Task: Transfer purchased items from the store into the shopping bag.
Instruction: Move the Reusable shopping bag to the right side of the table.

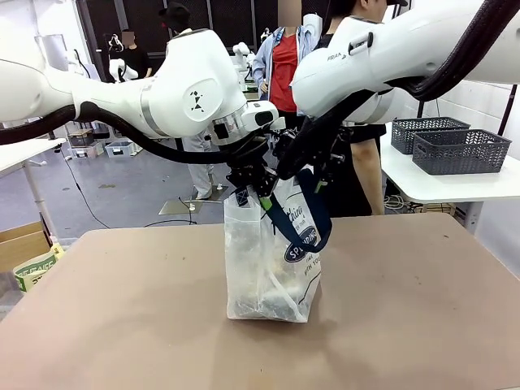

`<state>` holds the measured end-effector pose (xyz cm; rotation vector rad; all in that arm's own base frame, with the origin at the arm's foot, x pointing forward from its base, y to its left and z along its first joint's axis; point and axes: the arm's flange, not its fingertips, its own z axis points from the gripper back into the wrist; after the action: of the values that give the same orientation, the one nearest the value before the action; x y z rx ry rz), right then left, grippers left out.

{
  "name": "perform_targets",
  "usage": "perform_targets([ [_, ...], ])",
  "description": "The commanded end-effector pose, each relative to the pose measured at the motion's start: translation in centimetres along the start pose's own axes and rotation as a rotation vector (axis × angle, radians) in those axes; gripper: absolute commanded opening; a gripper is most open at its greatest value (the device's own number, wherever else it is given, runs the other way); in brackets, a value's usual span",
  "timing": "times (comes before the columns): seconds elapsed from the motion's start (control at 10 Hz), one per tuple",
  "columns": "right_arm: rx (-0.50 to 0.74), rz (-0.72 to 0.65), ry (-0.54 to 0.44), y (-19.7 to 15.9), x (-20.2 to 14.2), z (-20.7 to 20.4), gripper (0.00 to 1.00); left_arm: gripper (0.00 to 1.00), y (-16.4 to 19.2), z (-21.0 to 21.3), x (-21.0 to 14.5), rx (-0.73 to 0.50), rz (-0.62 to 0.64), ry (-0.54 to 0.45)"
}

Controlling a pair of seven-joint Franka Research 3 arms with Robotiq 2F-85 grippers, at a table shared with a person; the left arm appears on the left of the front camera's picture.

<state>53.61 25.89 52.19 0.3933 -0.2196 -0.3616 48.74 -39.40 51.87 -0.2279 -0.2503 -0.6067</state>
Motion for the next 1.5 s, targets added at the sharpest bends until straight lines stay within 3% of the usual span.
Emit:
perform_targets([
  [0.0, 0.091, 0.011, 0.012, -2.1, 0.1, 0.7, 1.0, 0.0, 0.0, 0.1, 0.0, -0.001, 0.0, -0.003],
  [0.4, 0.134, 0.191, 0.053, -6.2, 1.5, 4.5, 1.0, 0.0, 0.0, 0.1, 0.0, -0.001, 0.0, -0.003],
  [0.6, 0.154, 0.293, 0.025, -7.2, 1.4, 6.4, 1.0, 0.0, 0.0, 0.1, 0.0, -0.001, 0.0, -0.003],
  [0.9, 0.086, 0.307, -0.019, -8.0, 0.7, 7.9, 1.0, 0.0, 0.0, 0.1, 0.0, -0.001, 0.0, -0.003],
  [1.4, 0.125, 0.289, -0.004, -6.9, 1.6, 8.1, 1.0, 0.0, 0.0, 0.1, 0.0, -0.001, 0.0, -0.003],
])
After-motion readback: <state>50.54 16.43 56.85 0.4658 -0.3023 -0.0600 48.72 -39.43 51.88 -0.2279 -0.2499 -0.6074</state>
